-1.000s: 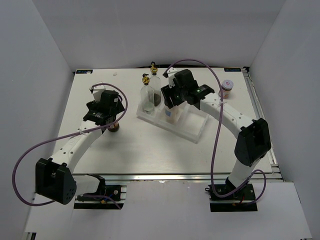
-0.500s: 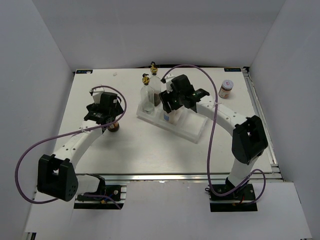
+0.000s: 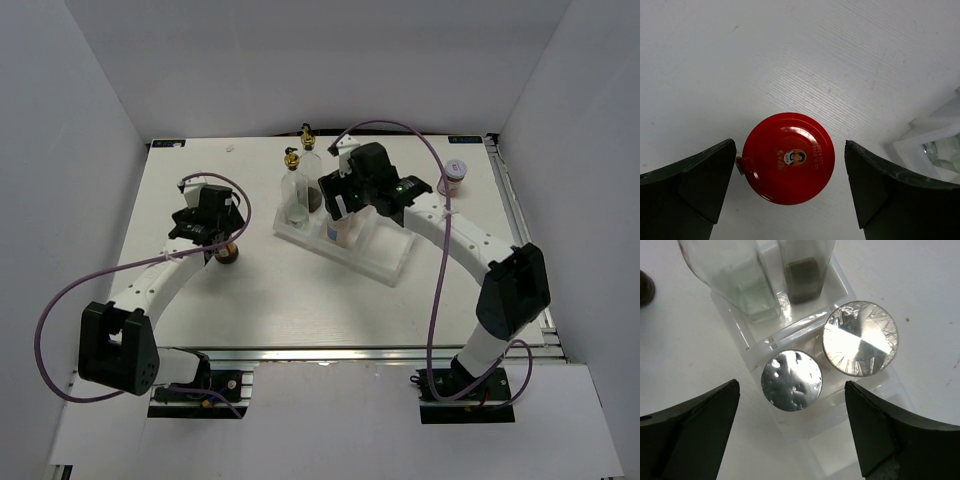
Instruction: Organize the condiment bottles
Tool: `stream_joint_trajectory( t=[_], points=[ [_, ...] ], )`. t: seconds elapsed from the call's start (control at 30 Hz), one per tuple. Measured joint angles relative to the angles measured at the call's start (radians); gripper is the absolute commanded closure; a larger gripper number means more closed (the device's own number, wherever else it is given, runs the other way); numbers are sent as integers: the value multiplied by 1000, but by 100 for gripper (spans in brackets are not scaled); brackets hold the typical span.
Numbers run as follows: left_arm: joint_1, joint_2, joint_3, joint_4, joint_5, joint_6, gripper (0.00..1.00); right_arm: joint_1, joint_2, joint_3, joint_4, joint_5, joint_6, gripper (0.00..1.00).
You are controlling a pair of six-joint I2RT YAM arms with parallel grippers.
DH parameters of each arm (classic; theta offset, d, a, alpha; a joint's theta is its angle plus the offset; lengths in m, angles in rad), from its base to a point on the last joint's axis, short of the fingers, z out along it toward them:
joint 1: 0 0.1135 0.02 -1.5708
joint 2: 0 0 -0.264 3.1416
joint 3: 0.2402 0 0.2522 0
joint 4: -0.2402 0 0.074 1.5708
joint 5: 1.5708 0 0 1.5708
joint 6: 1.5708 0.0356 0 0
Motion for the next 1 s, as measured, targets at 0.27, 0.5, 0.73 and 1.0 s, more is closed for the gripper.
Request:
stream_joint_trajectory(
  t=[0.27, 0.5, 0.73, 1.0],
  points=[
    [18, 55, -1, 8, 20, -4, 33, 1, -167, -33, 34, 26, 27, 11],
    [18, 57, -1, 14, 31, 18, 82, 0, -271, -133, 68, 152, 63, 11],
    [14, 19, -9, -18, 92, 30, 100, -81, -339, -240, 77, 336, 182, 11],
    [-192, -155, -36, -38, 220, 114, 100, -290, -507, -398, 127, 373, 265, 11]
  ],
)
